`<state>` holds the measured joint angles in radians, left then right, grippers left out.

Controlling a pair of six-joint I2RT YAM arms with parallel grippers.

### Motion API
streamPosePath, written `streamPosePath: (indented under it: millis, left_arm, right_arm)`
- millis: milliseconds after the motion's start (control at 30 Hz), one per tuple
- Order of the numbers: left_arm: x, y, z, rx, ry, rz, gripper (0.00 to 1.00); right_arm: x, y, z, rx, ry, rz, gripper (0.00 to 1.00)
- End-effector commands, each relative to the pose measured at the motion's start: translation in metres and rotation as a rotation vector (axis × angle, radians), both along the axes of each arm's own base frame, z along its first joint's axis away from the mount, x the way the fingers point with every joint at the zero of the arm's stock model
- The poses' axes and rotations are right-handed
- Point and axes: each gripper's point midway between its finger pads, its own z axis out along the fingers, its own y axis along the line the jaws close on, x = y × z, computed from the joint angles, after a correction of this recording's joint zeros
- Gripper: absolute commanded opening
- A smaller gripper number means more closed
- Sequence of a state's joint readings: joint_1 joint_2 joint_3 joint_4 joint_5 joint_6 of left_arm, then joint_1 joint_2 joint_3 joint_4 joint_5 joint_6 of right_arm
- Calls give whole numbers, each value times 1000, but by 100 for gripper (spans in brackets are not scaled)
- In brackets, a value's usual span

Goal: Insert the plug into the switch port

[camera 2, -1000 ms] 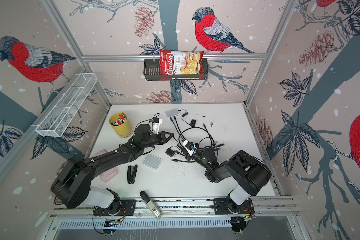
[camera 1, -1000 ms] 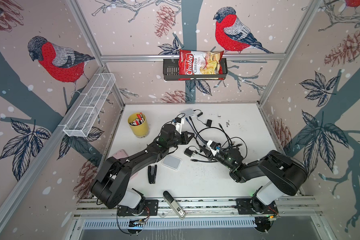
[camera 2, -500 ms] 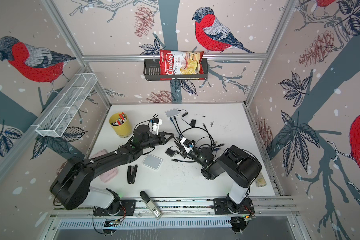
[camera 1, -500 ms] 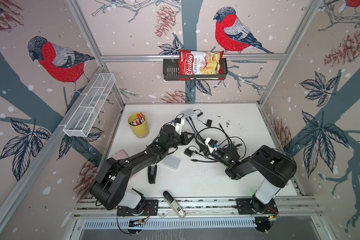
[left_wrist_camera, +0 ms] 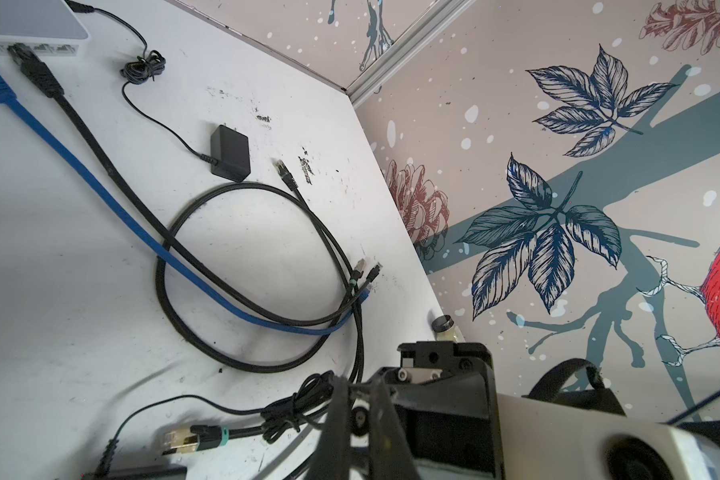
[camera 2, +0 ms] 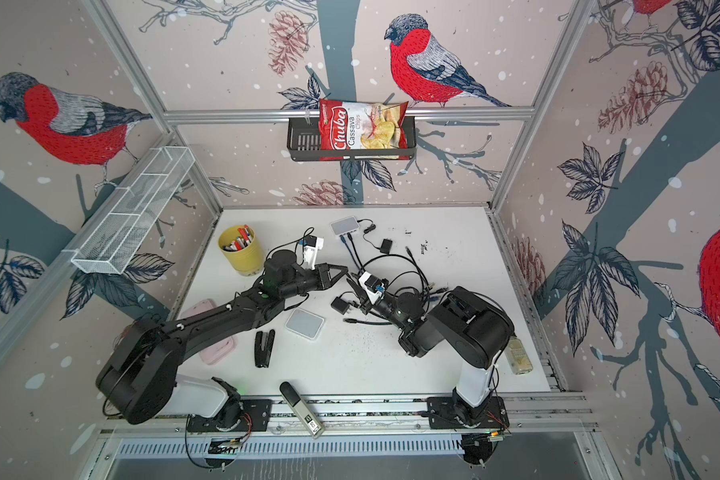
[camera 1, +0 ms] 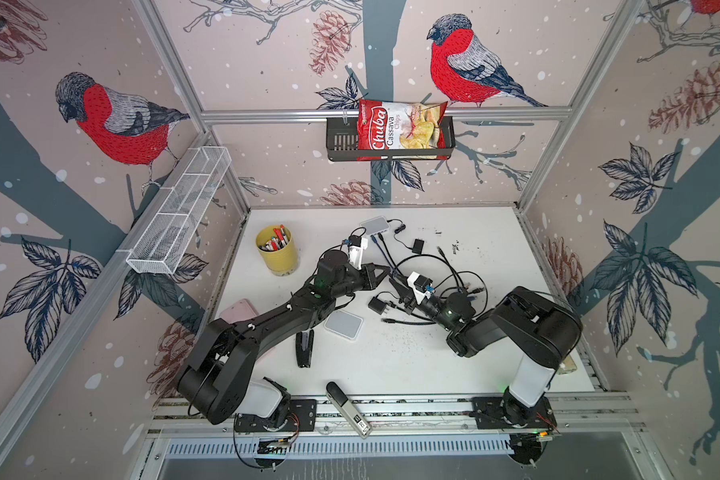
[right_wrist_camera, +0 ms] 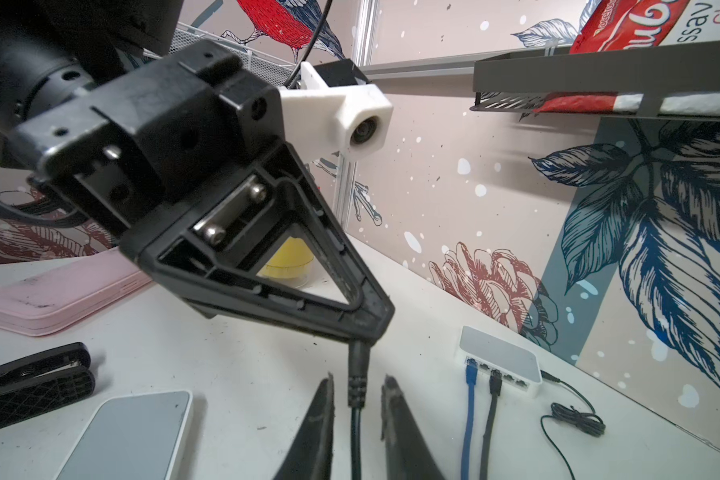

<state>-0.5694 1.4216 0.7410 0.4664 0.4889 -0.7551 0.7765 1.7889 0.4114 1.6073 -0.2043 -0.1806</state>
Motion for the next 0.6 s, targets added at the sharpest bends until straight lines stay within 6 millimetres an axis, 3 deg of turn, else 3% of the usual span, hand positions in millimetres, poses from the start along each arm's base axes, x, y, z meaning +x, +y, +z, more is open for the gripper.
streamPosePath:
  millis: [0,567]
  left_arm:
    - [0,-2,15,-43,-41,-16,0]
    - [-1,-2,11,-37,-35,-21,0]
  right_arm:
    - [1,-2,17,60,-40,-11,21]
    - [1,1,22,76,-61,-3,12]
